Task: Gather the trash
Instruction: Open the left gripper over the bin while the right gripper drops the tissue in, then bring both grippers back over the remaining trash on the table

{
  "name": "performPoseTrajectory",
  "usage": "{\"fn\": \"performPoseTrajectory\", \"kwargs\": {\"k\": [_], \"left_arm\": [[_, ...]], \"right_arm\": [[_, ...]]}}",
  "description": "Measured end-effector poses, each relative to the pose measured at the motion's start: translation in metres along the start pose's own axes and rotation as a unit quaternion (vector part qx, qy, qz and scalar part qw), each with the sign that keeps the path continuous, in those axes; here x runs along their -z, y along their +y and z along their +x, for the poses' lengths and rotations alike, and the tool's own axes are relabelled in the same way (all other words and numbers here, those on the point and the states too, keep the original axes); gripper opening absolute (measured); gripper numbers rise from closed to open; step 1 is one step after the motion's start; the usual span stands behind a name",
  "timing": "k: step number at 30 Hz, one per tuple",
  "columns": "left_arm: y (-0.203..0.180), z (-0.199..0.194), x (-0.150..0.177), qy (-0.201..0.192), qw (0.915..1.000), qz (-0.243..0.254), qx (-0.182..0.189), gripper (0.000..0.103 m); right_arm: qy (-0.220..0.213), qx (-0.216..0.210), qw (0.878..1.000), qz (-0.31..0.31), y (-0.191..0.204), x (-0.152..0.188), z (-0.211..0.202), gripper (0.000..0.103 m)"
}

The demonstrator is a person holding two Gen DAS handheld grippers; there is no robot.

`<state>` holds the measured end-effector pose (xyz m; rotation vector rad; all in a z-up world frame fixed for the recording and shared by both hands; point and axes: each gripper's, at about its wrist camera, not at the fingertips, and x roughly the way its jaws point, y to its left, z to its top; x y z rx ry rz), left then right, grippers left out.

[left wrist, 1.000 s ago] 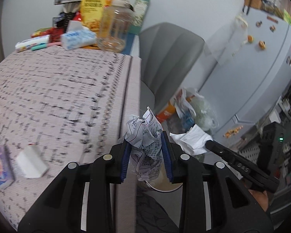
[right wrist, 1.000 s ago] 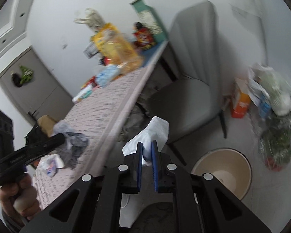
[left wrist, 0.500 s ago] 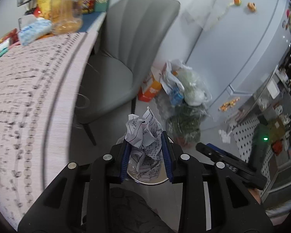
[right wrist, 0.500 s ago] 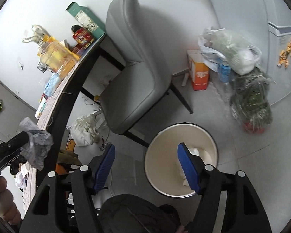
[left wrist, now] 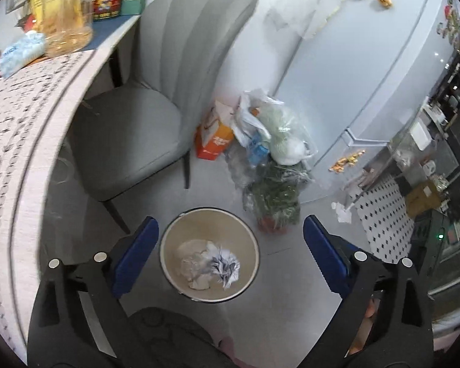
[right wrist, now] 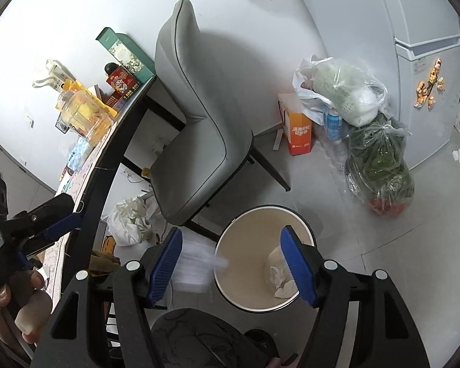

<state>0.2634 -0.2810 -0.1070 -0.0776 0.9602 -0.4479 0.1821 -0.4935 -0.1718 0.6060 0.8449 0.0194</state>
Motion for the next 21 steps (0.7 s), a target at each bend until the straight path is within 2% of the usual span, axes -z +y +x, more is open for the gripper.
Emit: {"fn": "performPoseTrajectory", "kwargs": {"k": [2, 5, 7, 9, 21], "left_arm": [[0.012, -0.011, 0.001, -0.008, 0.9999, -0.009, -0.009, 0.096], [0.032, -0.032, 0.004, -0.024, 0.9992, -0.027, -0.018, 0.097], [0.047, -0.046, 0.006, -0.033, 0.9983, -0.038, -0.027, 0.097], [0.057, -0.058, 0.010, -0.041, 0.9974, -0.048, -0.037, 0.097], [0.120, -0.153, 0.037, -0.130, 0.9831, -0.106, -0.074, 0.097]], "right_arm": [[0.002, -0.002, 1.000, -0.004, 0.005, -0.001, 0.002, 0.068], [0.000, -0.001, 1.000, -0.009, 0.015, 0.001, 0.002, 0.075], [-0.007, 0.008, 1.000, -0.015, 0.024, 0.002, 0.000, 0.089], [-0.014, 0.018, 1.000, -0.021, 0.033, 0.003, -0.001, 0.096], [-0.034, -0.026, 0.994, -0.098, 0.122, 0.007, -0.016, 0.096]]}}
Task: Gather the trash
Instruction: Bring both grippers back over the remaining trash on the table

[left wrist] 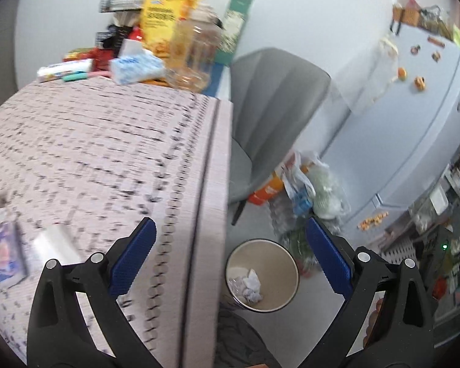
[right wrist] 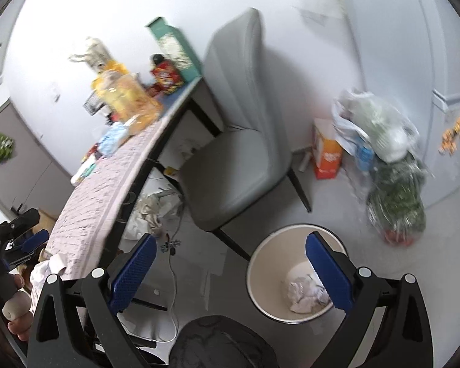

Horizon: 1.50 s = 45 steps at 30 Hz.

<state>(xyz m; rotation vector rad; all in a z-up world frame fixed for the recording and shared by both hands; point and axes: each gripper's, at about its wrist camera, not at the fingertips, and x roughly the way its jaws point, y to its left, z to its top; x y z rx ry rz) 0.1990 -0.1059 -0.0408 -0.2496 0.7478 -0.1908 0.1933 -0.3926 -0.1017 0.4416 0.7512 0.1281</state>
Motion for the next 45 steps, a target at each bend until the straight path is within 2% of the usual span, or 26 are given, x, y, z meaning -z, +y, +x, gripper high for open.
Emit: {"fn": "performPoseTrajectory", "kwargs": {"k": [5, 11, 14, 19, 23, 25, 31, 36, 40, 45], "left_arm": [[0.031, -0.020, 0.003, -0.019, 0.9993, -0.030, -0.005, 0.097], [0.068, -0.053, 0.005, -0.054, 0.9965, -0.054, -0.033, 0.097], [0.086, -0.067, 0.007, -0.071, 0.9941, -0.067, -0.047, 0.097], [0.112, -0.088, 0.016, -0.101, 0.9870, -0.088, -0.087, 0.097], [0.131, -0.100, 0.025, -0.115, 0.9786, -0.105, -0.135, 0.097], [0.137, -0.108, 0.029, -0.124, 0.9756, -0.107, -0.146, 0.097], [0.160, -0.132, 0.043, -0.150, 0.9727, -0.103, -0.144, 0.097], [0.172, -0.152, 0.055, -0.172, 0.9706, -0.091, -0.142, 0.097], [0.180, -0.160, 0.063, -0.169, 0.9716, -0.077, -0.147, 0.097], [0.197, -0.161, 0.071, -0.136, 0.9760, -0.081, -0.150, 0.097]], "right_arm": [[-0.007, -0.010, 0.999, -0.033, 0.045, -0.003, -0.001, 0.096], [-0.001, -0.027, 0.997, -0.079, 0.101, 0.002, 0.001, 0.096], [-0.005, -0.020, 0.995, -0.093, 0.124, 0.003, 0.003, 0.096], [-0.016, -0.015, 0.992, -0.123, 0.160, 0.005, 0.002, 0.096], [-0.012, -0.026, 0.989, -0.144, 0.185, 0.013, 0.004, 0.096], [-0.010, -0.035, 0.987, -0.158, 0.198, 0.020, 0.004, 0.096], [-0.019, -0.071, 0.975, -0.210, 0.238, 0.039, 0.000, 0.096], [-0.002, -0.090, 0.966, -0.243, 0.265, 0.055, 0.004, 0.095], [0.004, -0.101, 0.960, -0.261, 0.281, 0.067, 0.006, 0.095], [0.026, -0.116, 0.953, -0.278, 0.297, 0.078, 0.015, 0.095]]}}
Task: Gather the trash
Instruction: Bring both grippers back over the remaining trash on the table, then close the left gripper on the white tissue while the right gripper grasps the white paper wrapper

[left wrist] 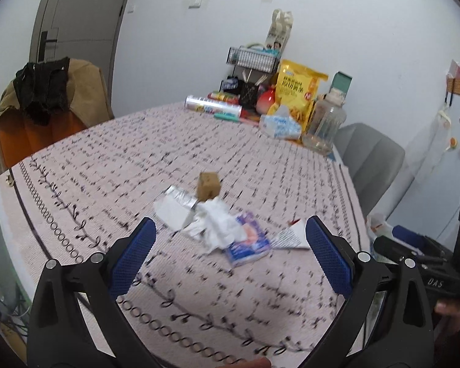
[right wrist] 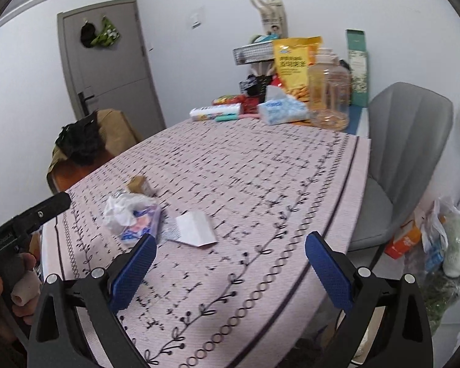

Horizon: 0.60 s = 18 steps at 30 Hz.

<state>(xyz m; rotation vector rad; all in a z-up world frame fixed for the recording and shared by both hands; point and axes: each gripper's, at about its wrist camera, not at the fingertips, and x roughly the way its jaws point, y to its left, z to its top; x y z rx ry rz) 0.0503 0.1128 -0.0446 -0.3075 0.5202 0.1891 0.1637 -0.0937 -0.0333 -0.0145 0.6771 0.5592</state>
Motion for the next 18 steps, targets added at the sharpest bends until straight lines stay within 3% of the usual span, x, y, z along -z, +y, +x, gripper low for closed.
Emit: {"fn": "performPoseTrajectory", "kwargs": {"k": [13, 18], "left_arm": [[0.033, 0.027, 0.006, 0.050, 0.9981, -0.037, 0.007, 0.096], [0.031, 0.046, 0.002, 0.067, 0.9966, -0.043, 0.021, 0.084]], "right_arm": [[0.029, -0.033, 0.999, -0.003, 0.017, 0.003, 0.022, 0.095], [0.036, -0.033, 0.999, 0.006, 0.010, 0.004, 0.027, 0.095]]}}
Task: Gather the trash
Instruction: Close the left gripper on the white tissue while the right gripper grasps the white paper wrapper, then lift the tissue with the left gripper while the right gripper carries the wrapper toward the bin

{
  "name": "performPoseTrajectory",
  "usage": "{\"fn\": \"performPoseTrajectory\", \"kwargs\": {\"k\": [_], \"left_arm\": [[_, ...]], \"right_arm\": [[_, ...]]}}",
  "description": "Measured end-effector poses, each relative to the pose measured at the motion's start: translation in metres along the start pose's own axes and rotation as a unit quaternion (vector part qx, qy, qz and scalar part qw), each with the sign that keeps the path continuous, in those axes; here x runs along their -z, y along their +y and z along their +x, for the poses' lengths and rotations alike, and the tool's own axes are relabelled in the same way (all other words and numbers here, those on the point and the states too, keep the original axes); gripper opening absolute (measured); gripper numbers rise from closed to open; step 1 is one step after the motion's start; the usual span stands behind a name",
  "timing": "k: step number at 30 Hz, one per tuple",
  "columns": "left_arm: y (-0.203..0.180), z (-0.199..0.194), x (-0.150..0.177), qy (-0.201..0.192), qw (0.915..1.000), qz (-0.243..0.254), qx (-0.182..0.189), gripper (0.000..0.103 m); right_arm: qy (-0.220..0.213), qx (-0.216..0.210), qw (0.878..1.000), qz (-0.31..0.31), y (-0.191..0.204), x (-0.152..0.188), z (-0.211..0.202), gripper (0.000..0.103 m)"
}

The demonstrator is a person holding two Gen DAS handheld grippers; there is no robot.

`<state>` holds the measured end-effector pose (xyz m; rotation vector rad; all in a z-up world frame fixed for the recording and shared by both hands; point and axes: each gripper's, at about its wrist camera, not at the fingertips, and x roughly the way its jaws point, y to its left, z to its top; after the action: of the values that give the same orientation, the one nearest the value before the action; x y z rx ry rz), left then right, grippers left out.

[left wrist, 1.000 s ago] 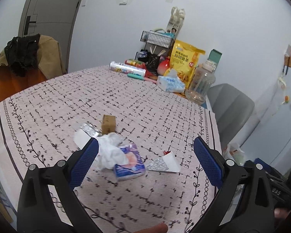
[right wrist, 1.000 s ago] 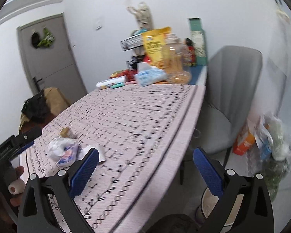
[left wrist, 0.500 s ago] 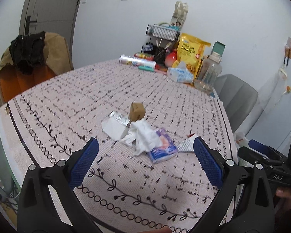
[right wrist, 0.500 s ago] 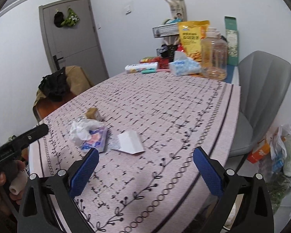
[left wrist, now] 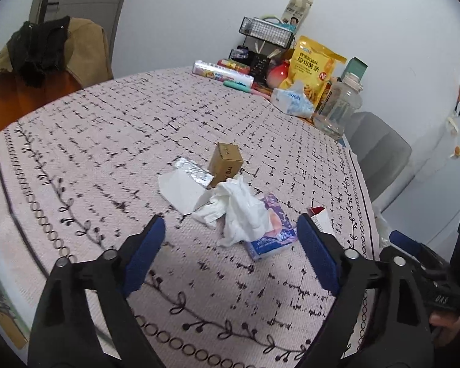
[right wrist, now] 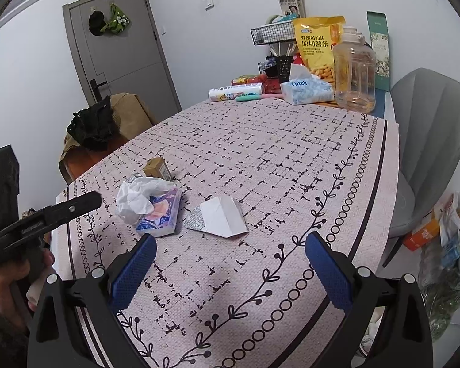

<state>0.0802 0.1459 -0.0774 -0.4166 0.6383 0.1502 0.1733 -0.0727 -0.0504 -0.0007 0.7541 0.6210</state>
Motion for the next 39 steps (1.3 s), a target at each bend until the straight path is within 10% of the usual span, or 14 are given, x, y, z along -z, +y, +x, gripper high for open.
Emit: {"fn": "performPoseTrajectory", "kwargs": {"k": [6, 12, 26, 31, 39], "left_arm": [[-0.010, 0.031, -0.010, 0.020, 0.9998, 0.009, 0.000, 0.075], [-0.009, 0.039, -0.012, 0.031, 0.9990, 0.002, -0.031, 0.012], [0.006, -0.015, -0.014, -0.010, 0.9996, -0.010, -0.023, 0.008], [0.010, -0.021, -0.012, -0.013, 0.9996, -0.016, -0.022, 0.008], [-0.008, -0.023, -0.012, -0.017, 0.9998, -0.002, -0.010, 0.008]], "right_arm": [[0.015, -0.009, 1.000, -0.008, 0.000, -0.001, 0.008, 0.095], [0.038, -0.017, 0.999, -0.020, 0.005, -0.008, 0.028, 0.094], [0.092, -0.016, 0.994, -0.052, 0.019, -0.025, 0.092, 0.081], [0.111, -0.042, 0.992, -0.049, 0.017, -0.026, 0.097, 0.034], [0.089, -0.066, 0.993, -0.042, 0.015, -0.026, 0.063, 0.026]]}}
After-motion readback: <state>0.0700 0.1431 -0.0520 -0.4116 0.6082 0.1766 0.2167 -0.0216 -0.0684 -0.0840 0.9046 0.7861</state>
